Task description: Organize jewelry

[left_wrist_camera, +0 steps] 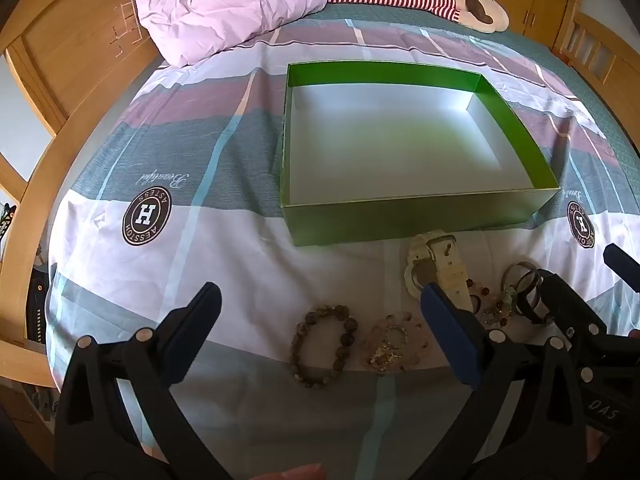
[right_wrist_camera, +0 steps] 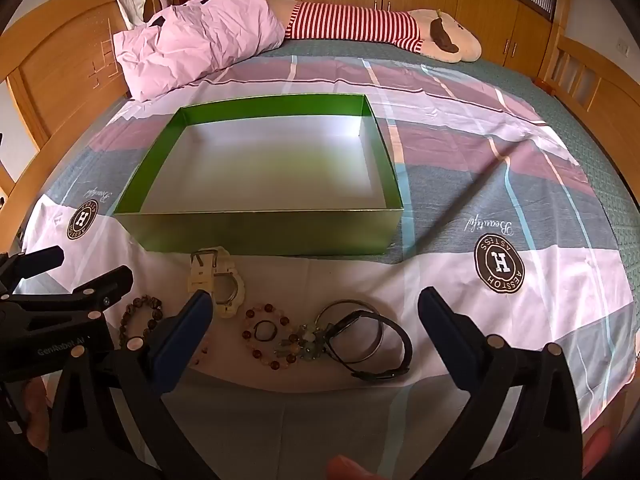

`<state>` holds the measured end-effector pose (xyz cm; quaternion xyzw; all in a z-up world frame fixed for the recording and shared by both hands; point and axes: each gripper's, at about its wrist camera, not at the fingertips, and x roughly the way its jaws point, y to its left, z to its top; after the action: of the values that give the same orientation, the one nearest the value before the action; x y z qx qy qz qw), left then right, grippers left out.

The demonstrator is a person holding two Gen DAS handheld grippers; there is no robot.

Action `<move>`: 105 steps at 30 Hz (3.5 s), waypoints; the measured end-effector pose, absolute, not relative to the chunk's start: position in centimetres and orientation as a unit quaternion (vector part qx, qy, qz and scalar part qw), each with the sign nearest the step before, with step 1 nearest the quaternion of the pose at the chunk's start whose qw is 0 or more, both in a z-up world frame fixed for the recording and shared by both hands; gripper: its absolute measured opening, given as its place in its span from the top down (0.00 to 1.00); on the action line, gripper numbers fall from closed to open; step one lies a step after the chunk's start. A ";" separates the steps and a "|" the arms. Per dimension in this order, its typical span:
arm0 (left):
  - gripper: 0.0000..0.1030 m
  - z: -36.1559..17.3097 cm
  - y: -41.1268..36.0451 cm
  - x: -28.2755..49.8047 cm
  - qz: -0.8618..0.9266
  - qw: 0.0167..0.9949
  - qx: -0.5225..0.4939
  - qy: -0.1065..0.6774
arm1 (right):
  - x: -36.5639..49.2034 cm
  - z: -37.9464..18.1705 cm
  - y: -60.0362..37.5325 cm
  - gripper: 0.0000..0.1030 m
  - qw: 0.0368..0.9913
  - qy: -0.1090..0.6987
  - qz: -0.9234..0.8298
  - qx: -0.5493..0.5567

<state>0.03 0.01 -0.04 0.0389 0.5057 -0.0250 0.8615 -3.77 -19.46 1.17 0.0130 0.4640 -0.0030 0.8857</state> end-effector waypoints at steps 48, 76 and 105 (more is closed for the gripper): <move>0.02 -1.3 -0.3 0.4 -0.022 0.853 0.038 0.520 | -3.6 2.0 -21.0 0.01 0.897 0.432 -0.079 -0.049; 0.52 -5.8 0.2 1.6 -0.010 0.808 0.016 0.589 | -2.2 -0.8 -26.3 0.35 0.843 0.527 -0.066 0.082; 0.23 -4.2 -3.5 3.6 -0.067 0.834 -0.037 0.546 | -2.5 -4.9 -25.1 0.97 0.799 0.598 -0.003 0.070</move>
<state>3.59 -3.47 -4.23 -0.0372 0.5463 -0.0669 0.8341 -2.53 -25.14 -4.92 0.0702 0.5976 -0.0033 0.7987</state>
